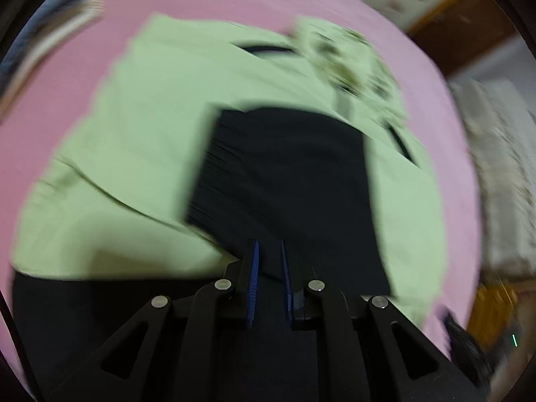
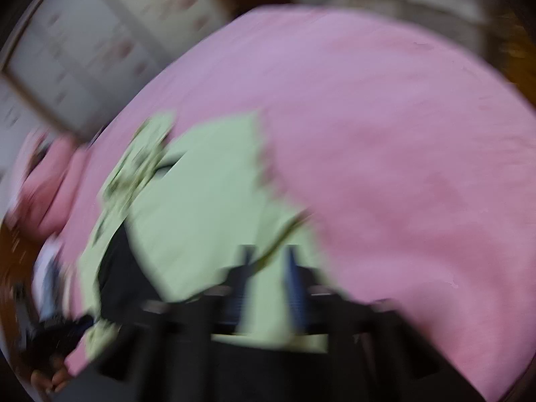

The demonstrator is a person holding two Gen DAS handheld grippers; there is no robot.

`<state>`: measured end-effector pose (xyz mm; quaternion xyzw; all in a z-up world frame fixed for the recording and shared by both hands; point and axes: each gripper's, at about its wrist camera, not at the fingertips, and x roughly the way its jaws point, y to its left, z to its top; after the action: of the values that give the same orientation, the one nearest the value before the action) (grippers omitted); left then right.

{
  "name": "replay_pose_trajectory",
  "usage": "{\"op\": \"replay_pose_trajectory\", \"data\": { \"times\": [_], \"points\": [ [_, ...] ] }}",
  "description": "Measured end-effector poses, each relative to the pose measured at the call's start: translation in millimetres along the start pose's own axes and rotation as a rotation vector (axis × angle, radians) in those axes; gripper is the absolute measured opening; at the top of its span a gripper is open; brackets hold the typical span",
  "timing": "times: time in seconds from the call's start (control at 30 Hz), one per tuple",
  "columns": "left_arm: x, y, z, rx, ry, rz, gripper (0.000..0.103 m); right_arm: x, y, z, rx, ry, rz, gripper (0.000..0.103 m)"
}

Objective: Fold large clothes

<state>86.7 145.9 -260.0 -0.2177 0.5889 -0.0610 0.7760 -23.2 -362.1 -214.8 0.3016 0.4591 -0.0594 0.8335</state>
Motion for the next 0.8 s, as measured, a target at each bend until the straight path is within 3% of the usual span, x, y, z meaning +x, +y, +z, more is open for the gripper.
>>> {"op": "replay_pose_trajectory", "data": {
  "times": [0.1, 0.2, 0.3, 0.37, 0.43, 0.5, 0.53, 0.57, 0.6, 0.67, 0.8],
  "points": [
    [26.2, -28.1, -13.7, 0.055, 0.075, -0.036, 0.01, 42.2, 47.1, -22.5, -0.059, 0.154, 0.234, 0.0],
    [60.4, -43.4, -12.7, 0.064, 0.118, -0.038, 0.01, 72.9, 86.5, -37.6, -0.148, 0.239, 0.353, 0.0],
    [76.8, -40.2, 1.7, 0.068, 0.069, 0.028, 0.008, 104.7, 113.5, -31.7, -0.327, 0.249, 0.322, 0.0],
    [76.8, -31.1, 15.1, 0.055, 0.002, 0.07, 0.006, 114.5, 103.0, -14.6, -0.346, 0.229, 0.267, 0.0],
    [75.7, -12.3, 32.5, 0.021, -0.048, 0.133, 0.001, 113.9, 74.8, 6.7, -0.308, 0.192, 0.219, 0.0],
    [73.4, 5.5, 43.0, -0.03, -0.067, 0.093, 0.001, 104.0, 34.8, 32.0, -0.249, 0.118, 0.088, 0.0],
    [69.6, 16.6, 49.1, -0.067, -0.106, 0.155, 0.001, 97.1, 10.5, 44.1, -0.211, 0.082, -0.023, 0.0],
    [67.4, 22.3, 53.1, -0.079, -0.127, 0.207, 0.001, 88.9, -12.5, 54.6, -0.157, 0.062, -0.053, 0.0],
    [64.9, 29.4, 59.1, -0.102, -0.132, 0.219, 0.001, 77.3, -33.5, 64.3, -0.098, 0.041, -0.064, 0.0],
    [60.8, 30.8, 64.4, -0.157, -0.109, 0.195, 0.001, 61.2, -42.4, 73.8, -0.108, 0.001, -0.151, 0.0],
    [52.6, -19.4, 60.8, -0.034, -0.135, 0.076, 0.002, 41.7, -10.6, 76.2, -0.136, -0.038, 0.096, 0.0]
  ]
}}
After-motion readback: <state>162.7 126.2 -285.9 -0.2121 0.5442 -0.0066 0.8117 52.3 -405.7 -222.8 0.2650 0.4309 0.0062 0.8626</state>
